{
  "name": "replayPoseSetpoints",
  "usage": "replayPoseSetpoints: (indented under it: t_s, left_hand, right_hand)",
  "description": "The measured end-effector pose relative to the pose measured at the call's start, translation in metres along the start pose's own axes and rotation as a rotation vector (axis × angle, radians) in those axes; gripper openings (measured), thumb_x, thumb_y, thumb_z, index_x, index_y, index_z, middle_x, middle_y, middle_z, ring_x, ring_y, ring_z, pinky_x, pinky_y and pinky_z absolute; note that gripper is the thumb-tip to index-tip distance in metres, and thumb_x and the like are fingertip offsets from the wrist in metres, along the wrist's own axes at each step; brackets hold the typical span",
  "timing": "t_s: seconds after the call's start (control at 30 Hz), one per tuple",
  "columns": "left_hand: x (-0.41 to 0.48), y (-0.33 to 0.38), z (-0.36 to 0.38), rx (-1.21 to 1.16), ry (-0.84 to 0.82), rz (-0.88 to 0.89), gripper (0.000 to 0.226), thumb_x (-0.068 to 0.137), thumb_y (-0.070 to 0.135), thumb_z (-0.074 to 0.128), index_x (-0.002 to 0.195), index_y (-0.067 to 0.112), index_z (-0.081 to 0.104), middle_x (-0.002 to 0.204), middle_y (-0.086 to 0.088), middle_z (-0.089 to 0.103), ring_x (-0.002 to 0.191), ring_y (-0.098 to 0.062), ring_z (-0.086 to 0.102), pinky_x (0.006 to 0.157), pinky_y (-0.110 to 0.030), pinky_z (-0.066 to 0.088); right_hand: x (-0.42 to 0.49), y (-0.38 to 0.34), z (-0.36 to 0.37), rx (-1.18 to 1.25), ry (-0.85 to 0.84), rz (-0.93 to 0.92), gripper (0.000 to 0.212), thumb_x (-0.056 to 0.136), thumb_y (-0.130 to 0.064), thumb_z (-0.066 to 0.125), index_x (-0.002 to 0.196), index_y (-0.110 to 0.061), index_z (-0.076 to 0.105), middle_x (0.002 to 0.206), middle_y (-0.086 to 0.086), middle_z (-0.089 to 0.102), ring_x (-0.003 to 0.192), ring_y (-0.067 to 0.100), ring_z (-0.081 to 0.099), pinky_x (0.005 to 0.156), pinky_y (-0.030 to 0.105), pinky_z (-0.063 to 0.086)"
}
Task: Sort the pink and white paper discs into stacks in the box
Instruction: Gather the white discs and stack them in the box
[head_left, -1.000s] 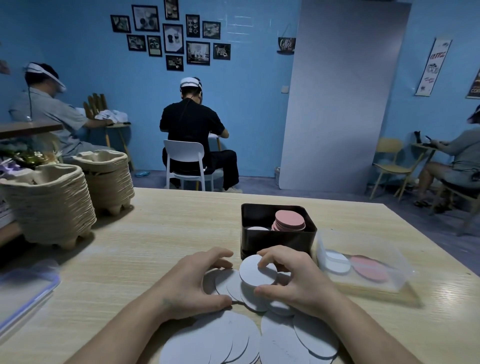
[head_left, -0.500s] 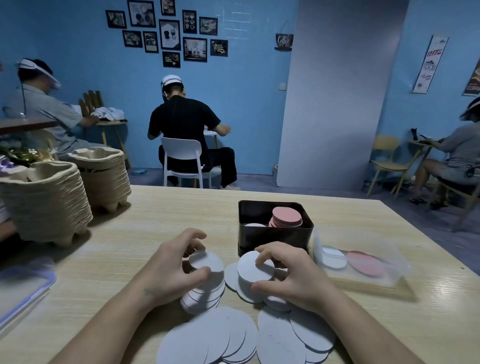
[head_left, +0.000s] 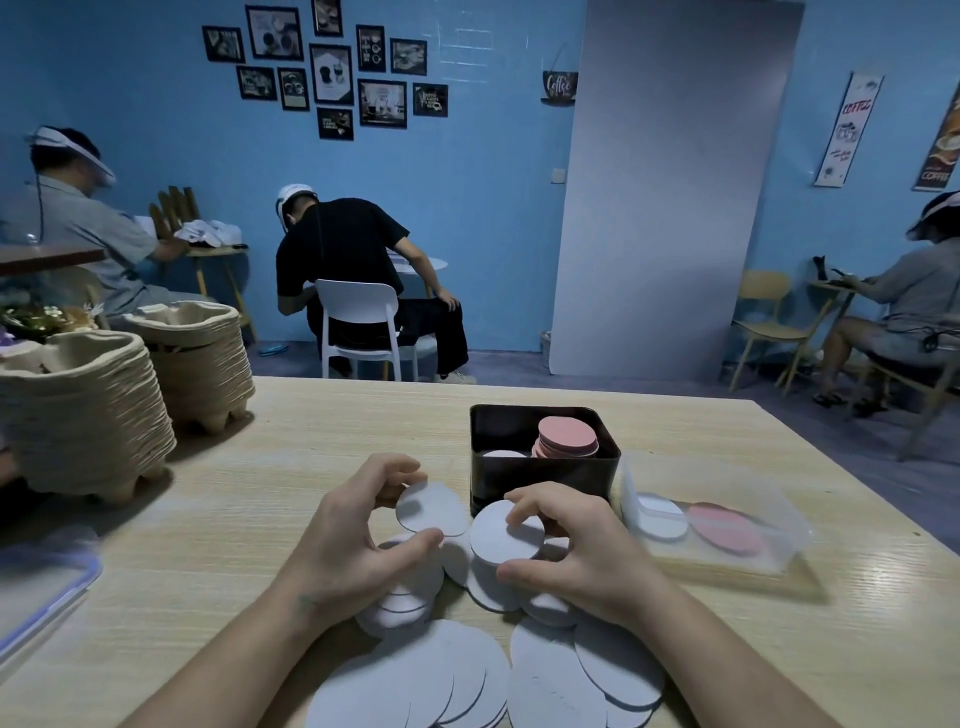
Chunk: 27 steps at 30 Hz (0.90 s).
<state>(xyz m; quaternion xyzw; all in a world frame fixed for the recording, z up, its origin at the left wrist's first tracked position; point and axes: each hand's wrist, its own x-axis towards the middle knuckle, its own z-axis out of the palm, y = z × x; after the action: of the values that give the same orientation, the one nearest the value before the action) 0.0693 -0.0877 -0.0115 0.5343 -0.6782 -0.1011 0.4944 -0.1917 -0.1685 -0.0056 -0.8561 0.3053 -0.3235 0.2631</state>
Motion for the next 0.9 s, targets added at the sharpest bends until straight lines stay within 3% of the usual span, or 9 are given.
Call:
replayPoseSetpoints:
  t_s: [0.17, 0.33, 0.47, 0.57, 0.67, 0.9]
  left_hand:
    - [-0.001, 0.003, 0.009, -0.026, -0.058, 0.030, 0.056, 0.075, 0.042, 0.082, 0.124, 0.027, 0.058, 0.118, 0.018, 0.069, 0.111, -0.011, 0.068, 0.093, -0.026, 0.054]
    - [0.001, 0.004, 0.013, 0.014, -0.109, 0.054, 0.056, 0.075, 0.042, 0.084, 0.123, 0.026, 0.060, 0.117, 0.019, 0.068, 0.111, -0.009, 0.066, 0.094, -0.030, 0.054]
    - [0.000, 0.007, 0.017, 0.049, -0.166, 0.083, 0.060, 0.077, 0.043, 0.087, 0.127, 0.027, 0.059, 0.118, 0.021, 0.066, 0.113, -0.007, 0.064, 0.094, -0.031, 0.054]
    - [0.001, 0.008, 0.016, 0.032, -0.141, 0.068, 0.066, 0.075, 0.050, 0.085, 0.132, 0.029, 0.058, 0.121, 0.023, 0.065, 0.115, -0.006, 0.064, 0.094, -0.027, 0.052]
    - [0.000, 0.007, 0.013, -0.048, -0.077, 0.039, 0.058, 0.075, 0.044, 0.082, 0.126, 0.028, 0.060, 0.121, 0.019, 0.069, 0.113, -0.009, 0.068, 0.092, -0.025, 0.053]
    - [0.000, 0.005, 0.020, -0.129, -0.037, 0.022, 0.048, 0.078, 0.035, 0.082, 0.120, 0.026, 0.059, 0.114, 0.014, 0.075, 0.111, -0.013, 0.071, 0.089, -0.030, 0.057]
  right_hand:
    - [0.001, 0.001, 0.002, 0.024, 0.033, -0.026, 0.038, 0.074, -0.046, 0.086, 0.104, -0.032, 0.067, 0.127, -0.026, 0.061, 0.128, -0.002, 0.054, 0.095, 0.026, 0.052]
    - [0.004, -0.002, 0.004, 0.049, 0.064, -0.075, 0.040, 0.074, -0.042, 0.087, 0.107, -0.031, 0.067, 0.130, -0.026, 0.060, 0.129, -0.002, 0.054, 0.098, 0.020, 0.050]
    - [0.006, -0.004, 0.008, 0.004, 0.030, -0.134, 0.035, 0.075, -0.038, 0.090, 0.100, -0.026, 0.069, 0.131, -0.011, 0.064, 0.131, 0.001, 0.054, 0.101, 0.019, 0.045]
    - [0.006, -0.005, 0.007, 0.017, 0.048, -0.124, 0.033, 0.074, -0.044, 0.086, 0.096, -0.026, 0.069, 0.133, -0.009, 0.064, 0.131, 0.001, 0.054, 0.101, 0.025, 0.048]
    - [0.005, -0.005, 0.005, 0.065, 0.089, -0.100, 0.032, 0.072, -0.048, 0.084, 0.093, -0.030, 0.069, 0.133, -0.010, 0.064, 0.131, 0.002, 0.055, 0.097, 0.033, 0.054]
    - [0.004, -0.007, 0.005, 0.124, 0.100, -0.081, 0.034, 0.070, -0.044, 0.088, 0.090, -0.025, 0.068, 0.131, -0.009, 0.066, 0.130, 0.003, 0.057, 0.095, 0.032, 0.055]
